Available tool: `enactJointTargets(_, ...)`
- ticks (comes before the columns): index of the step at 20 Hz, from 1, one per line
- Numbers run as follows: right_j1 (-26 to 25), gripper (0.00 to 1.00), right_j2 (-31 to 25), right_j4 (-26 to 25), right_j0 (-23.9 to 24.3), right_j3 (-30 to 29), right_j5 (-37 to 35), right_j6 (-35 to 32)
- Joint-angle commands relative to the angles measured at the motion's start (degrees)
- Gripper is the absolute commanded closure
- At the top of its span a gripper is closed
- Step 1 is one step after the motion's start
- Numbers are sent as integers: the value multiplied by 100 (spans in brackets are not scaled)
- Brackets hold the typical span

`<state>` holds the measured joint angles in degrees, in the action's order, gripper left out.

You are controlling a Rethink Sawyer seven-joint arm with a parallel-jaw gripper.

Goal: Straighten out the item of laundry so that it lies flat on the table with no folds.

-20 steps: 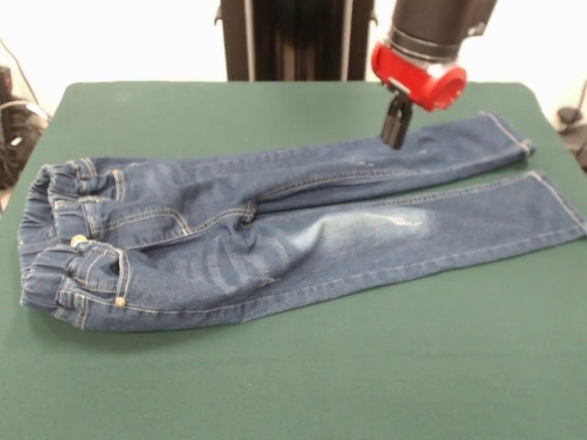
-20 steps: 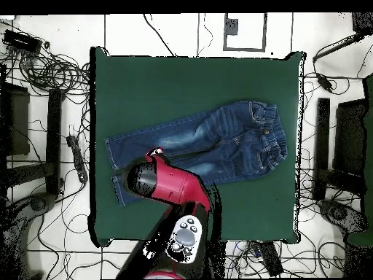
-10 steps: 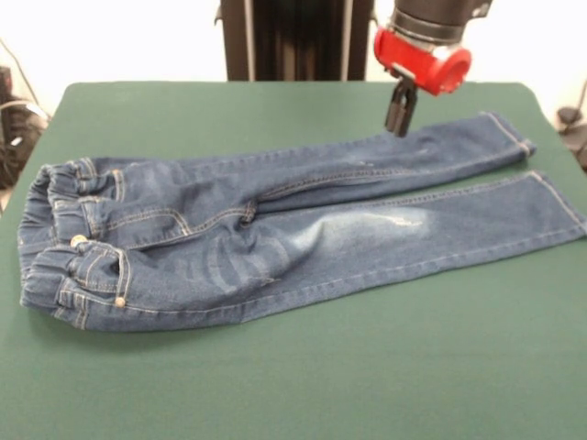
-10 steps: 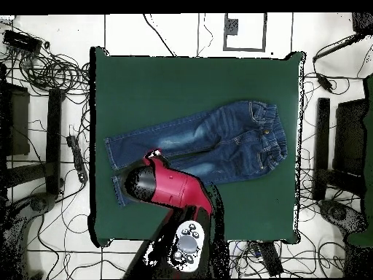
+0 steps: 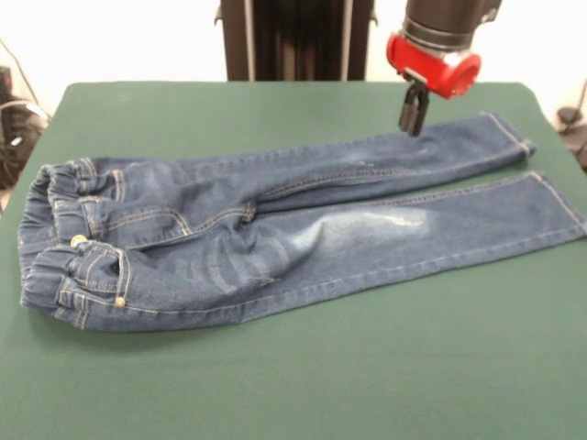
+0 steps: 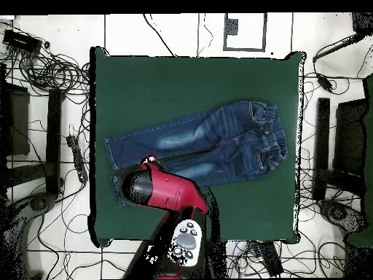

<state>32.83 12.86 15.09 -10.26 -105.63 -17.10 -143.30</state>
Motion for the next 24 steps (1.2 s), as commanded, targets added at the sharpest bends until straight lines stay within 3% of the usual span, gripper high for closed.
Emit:
enactJointTargets(1,-187,100,-998,-260,391,-848,603,-360)
enactJointTargets(14,-571,100,-1257,-332,498,-966,1251,-686)
enactJointTargets(24,-704,100,-1147,-526,716,-570,899,-236)
